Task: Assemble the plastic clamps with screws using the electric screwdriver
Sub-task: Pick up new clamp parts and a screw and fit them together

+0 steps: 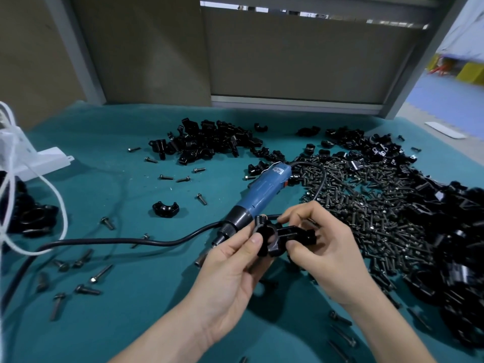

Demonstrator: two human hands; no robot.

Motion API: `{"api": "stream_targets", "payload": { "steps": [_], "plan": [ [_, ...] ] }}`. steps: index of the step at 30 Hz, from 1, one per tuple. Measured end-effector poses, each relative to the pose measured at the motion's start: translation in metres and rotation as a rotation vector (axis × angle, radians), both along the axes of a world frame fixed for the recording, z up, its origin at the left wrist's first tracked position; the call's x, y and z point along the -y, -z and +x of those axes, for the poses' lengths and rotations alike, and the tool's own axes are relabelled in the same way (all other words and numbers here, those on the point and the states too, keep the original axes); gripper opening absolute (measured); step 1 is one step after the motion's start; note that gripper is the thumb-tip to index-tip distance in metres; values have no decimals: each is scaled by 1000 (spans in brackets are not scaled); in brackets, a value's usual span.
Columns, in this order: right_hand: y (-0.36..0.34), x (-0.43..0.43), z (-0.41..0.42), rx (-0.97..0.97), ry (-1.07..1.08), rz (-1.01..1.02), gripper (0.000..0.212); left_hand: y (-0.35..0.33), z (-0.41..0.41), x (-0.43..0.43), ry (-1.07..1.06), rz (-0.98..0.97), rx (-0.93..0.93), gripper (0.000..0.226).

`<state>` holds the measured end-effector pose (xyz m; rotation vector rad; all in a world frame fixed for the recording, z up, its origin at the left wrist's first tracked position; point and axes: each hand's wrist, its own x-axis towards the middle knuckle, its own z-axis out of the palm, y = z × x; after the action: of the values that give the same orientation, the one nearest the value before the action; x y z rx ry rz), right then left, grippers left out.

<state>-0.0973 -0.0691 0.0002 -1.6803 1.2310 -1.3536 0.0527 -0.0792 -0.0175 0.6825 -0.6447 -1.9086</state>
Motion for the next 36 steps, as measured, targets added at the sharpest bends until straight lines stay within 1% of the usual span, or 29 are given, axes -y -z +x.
{"api": "stream_targets", "payload": {
  "steps": [3, 6, 8, 11, 13, 15, 17, 18, 20, 21, 23, 25, 27, 29, 31, 33, 36],
  "plan": [
    [2, 0, 0, -71, 23, -28, 15, -1, 0, 0, 14, -33, -3, 32],
    [2, 1, -1, -74, 23, -45, 16, 0, 0, 0, 25, -72, -3, 29],
    [2, 1, -2, -108, 12, -62, 19, 1, 0, 0, 23, -104, 3, 30],
    [1, 1, -3, -166, 3, -63, 15, 4, 0, 1, 15, -165, 3, 34],
    [1, 1, -4, -182, 6, -32, 18, 6, 0, 1, -9, -210, 64, 43],
    [2, 1, -5, -192, -8, 28, 22, 8, 2, 1, -41, -274, 198, 51],
    [0, 1, -7, -131, -25, 100, 23, 10, 3, 1, -83, -389, 396, 48],
    [-2, 1, -8, -92, -23, 122, 23, 10, 4, -1, -119, -489, 530, 48],
    [-4, 0, -10, -69, -14, 137, 28, 12, 6, -3, -186, -717, 795, 58],
    [-5, 0, -10, -77, -23, 150, 32, 13, 6, -5, -196, -810, 880, 64],
    [-5, -1, -11, -78, -49, 192, 39, 14, 6, -6, -195, -884, 973, 72],
    [-5, -1, -13, -71, -61, 225, 42, 12, 7, -6, -193, -906, 1005, 79],
    [-5, 0, -16, -71, -98, 238, 34, 11, 8, -6, -189, -921, 992, 84],
    [-5, 2, -18, -23, -129, 256, 29, 10, 9, -7, -201, -887, 954, 82],
    [-4, 3, -19, 51, -150, 284, 29, 9, 9, -6, -237, -832, 904, 66],
    [-3, 4, -21, 80, -168, 299, 29, 10, 9, -5, -289, -790, 854, 51],
    [-2, 6, -22, 113, -197, 313, 28, 10, 9, -5, -334, -790, 827, 38]
  ]
}}
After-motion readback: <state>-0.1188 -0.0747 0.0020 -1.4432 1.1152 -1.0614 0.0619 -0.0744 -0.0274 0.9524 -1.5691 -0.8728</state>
